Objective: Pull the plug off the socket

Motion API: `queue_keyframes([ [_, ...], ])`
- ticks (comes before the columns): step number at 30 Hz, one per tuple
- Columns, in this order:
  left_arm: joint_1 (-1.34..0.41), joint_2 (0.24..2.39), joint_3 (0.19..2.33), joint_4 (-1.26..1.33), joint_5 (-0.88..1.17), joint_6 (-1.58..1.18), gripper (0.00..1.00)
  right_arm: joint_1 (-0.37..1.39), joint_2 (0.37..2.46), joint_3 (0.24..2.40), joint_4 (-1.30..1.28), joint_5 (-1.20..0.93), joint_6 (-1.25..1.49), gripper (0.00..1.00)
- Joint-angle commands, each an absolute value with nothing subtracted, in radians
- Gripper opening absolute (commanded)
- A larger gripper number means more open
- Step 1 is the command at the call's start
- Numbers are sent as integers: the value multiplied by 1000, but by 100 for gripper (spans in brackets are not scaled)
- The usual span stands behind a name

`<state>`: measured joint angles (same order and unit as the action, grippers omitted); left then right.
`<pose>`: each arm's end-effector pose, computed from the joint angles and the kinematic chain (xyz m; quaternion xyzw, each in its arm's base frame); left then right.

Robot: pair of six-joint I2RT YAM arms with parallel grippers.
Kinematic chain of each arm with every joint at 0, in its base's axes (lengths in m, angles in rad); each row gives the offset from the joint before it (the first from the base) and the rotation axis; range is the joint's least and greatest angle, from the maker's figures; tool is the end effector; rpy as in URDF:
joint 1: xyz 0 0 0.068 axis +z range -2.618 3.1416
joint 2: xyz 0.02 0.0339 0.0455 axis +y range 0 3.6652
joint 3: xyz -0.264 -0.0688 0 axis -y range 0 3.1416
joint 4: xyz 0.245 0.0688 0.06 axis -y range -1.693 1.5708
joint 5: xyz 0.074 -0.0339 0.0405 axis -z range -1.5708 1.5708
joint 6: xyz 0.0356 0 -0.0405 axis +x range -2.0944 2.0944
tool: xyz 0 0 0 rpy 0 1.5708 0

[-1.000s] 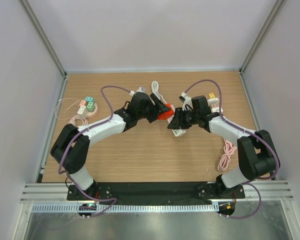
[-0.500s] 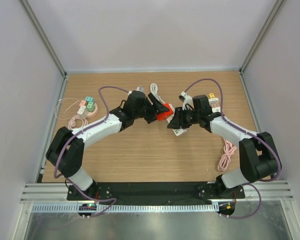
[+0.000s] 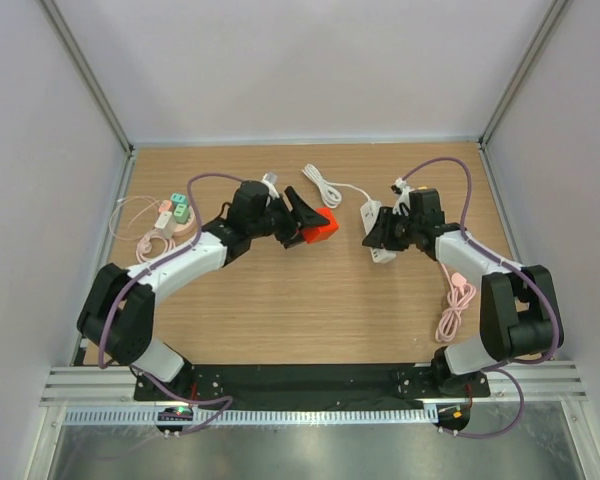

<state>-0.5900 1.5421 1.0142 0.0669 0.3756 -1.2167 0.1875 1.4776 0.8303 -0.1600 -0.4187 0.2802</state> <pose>0.2838 -0.2057 0.2582 -0.1638 0.8247 -0.5047 0.1957 0.2927 0.0703 0.1995 -0.0353 0.9104 0.2721 0.3098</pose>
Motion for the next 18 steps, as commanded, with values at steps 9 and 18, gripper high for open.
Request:
queue_keyframes([
  [9,-615,1407,1187,-293,126,-838,0,192,1457,873,-164,-518,160,1],
  [18,-575,1220,1068,-406,43,-643,0,173,1659,1169,-268,-630,5,1],
])
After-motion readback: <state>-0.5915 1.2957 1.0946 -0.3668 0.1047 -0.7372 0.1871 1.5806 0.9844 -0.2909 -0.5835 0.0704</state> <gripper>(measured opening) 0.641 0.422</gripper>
